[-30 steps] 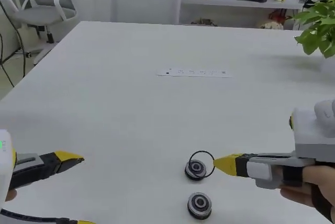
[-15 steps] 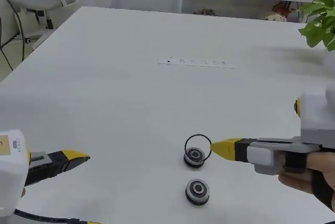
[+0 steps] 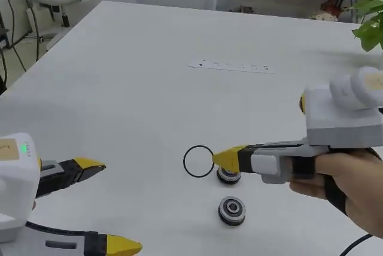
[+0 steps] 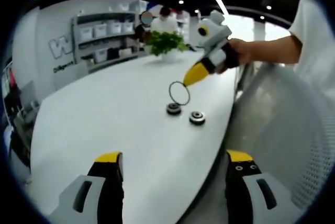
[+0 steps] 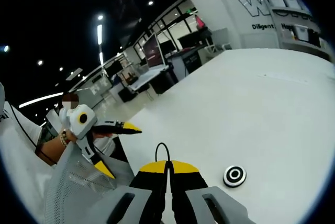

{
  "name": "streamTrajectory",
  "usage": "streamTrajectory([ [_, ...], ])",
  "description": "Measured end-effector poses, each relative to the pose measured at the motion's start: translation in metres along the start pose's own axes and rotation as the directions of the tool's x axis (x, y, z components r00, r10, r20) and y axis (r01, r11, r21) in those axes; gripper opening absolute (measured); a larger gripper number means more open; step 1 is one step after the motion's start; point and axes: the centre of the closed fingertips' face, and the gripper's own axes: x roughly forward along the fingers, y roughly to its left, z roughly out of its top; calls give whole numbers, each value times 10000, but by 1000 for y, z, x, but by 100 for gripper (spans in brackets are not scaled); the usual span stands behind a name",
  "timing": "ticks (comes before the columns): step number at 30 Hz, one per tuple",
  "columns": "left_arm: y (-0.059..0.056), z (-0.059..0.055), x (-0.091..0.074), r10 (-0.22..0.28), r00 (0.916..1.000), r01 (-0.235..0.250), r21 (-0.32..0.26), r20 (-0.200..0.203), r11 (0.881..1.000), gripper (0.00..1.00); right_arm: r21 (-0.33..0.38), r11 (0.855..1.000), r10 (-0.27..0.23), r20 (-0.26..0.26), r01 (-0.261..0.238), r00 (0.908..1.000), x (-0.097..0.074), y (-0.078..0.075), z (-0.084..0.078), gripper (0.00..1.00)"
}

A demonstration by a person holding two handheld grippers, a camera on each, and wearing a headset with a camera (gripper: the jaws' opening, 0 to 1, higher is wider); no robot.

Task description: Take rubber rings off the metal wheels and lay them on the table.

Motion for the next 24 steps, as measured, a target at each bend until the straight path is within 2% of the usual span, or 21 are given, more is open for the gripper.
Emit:
streamTrajectory([
  [3, -1, 4, 0, -52, 9998, 54, -61, 215, 10000, 81, -183, 9998, 67, -323, -72, 9995, 10, 2, -3, 0],
  [7, -4, 2, 1, -203, 9996, 206, -147, 170, 9997, 82, -420, 9991, 46, -845, -82, 9964, 22, -4, -11, 0],
  [9, -4, 2, 1, -196, 9997, 199, -209, 173, 9996, 82, -634, 9980, -58, -1136, -15, 9935, 27, -6, -17, 0],
  [12, -3, 2, 1, -170, 9997, 175, -285, 194, 9994, 82, -578, 9983, -36, -1401, -45, 9901, 34, -10, -23, 0],
  [16, -3, 0, 1, -140, 9998, 144, -327, 132, 9994, 82, -716, 9974, -252, -1937, 115, 9807, 42, -17, -36, 0],
  [19, -3, 0, 1, -159, 9998, 163, -364, 129, 9992, 81, -731, 9972, -295, -2121, 142, 9768, 46, -21, -41, 0],
  [22, -3, -1, 2, -182, 9998, 184, -359, 67, 9992, 81, -252, 9990, -405, -2174, 359, 9752, 51, -27, -44, 0],
  [24, -3, -1, 2, -148, 9999, 150, -315, 57, 9994, 81, -263, 9987, -481, -2211, 434, 9741, 54, -30, -46, 0],
])
